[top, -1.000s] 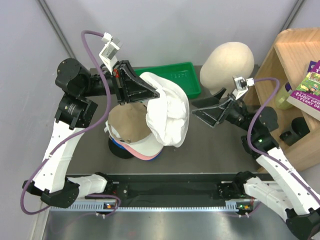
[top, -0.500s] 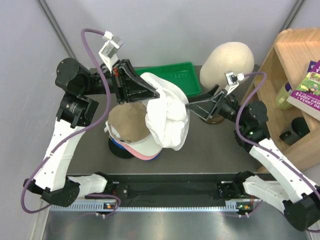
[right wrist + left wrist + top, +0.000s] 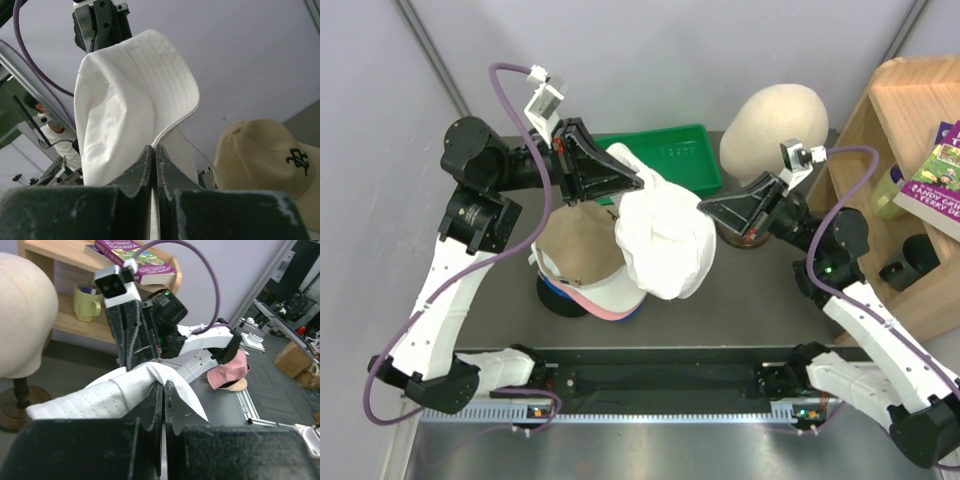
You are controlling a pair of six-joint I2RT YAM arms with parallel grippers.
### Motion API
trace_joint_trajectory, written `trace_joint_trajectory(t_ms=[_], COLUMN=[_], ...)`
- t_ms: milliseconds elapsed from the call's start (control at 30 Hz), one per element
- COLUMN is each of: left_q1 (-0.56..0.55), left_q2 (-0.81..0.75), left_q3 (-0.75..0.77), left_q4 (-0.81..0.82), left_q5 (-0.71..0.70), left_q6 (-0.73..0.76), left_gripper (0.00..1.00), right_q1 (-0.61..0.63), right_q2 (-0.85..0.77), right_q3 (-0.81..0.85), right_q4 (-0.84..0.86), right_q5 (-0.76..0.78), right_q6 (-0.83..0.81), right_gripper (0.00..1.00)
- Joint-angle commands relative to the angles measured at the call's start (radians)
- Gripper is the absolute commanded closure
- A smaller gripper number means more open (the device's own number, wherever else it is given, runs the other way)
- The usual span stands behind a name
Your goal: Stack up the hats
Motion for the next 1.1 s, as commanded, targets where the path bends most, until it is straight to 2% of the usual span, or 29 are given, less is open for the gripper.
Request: trace_joint_trajectory(t_ms=[0,133,233,267,400,600,700,833,867,900,967,1000,1067], left_q1=[0.004,0.006,0.004,0.001,-0.037,-0.057,-0.059,-0.06,-0.06,-0.059,-0.059,-0.057,-0.052], left_q2=[0.002,0.038,0.093,0.134,0.228,0.354,0.42,0.481,0.49,0.496,0.503,0.499,0.484], left_q3=[-0.012,-0.003,-0.035,-0.037,-0.011,0.098,0.161,0.201,0.21,0.227,0.239,0.241,0.238], left_q4=[-0.022,-0.023,0.08,0.14,0.162,0.183,0.168,0.207,0.208,0.206,0.189,0.179,0.131], left_q5=[-0.074,-0.179,-0.277,-0.309,-0.43,-0.496,-0.513,-0.522,-0.522,-0.522,-0.524,-0.529,-0.55], left_q6=[0.097,0.12,0.038,0.021,0.013,-0.018,-0.036,-0.077,-0.084,-0.088,-0.078,-0.068,-0.024], left_gripper=[1.0,1.0,1.0,1.0,1.0,1.0,1.0,1.0,0.93,0.67,0.44,0.27,0.19], right_q1=[0.007,0.007,0.005,0.005,-0.001,-0.055,-0.189,-0.295,-0.32,-0.375,-0.427,-0.475,-0.541], right_q2=[-0.077,-0.117,-0.093,-0.083,-0.016,0.082,0.125,0.174,0.185,0.202,0.217,0.236,0.254], right_q3=[0.107,0.285,0.458,0.495,0.653,0.78,0.805,0.819,0.819,0.817,0.81,0.81,0.811], right_q4=[-0.121,-0.457,-0.702,-0.742,-0.922,-0.984,-0.984,-0.968,-0.953,-0.945,-0.915,-0.905,-0.892], right_q5=[0.076,0.256,0.412,0.445,0.619,0.753,0.714,0.687,0.646,0.605,0.554,0.536,0.485], right_q6=[-0.065,-0.267,-0.388,-0.413,-0.504,-0.551,-0.547,-0.559,-0.556,-0.545,-0.53,-0.516,-0.498], right_gripper=[1.0,1.0,1.0,1.0,1.0,1.0,1.0,1.0,1.0,1.0,1.0,1.0,1.0])
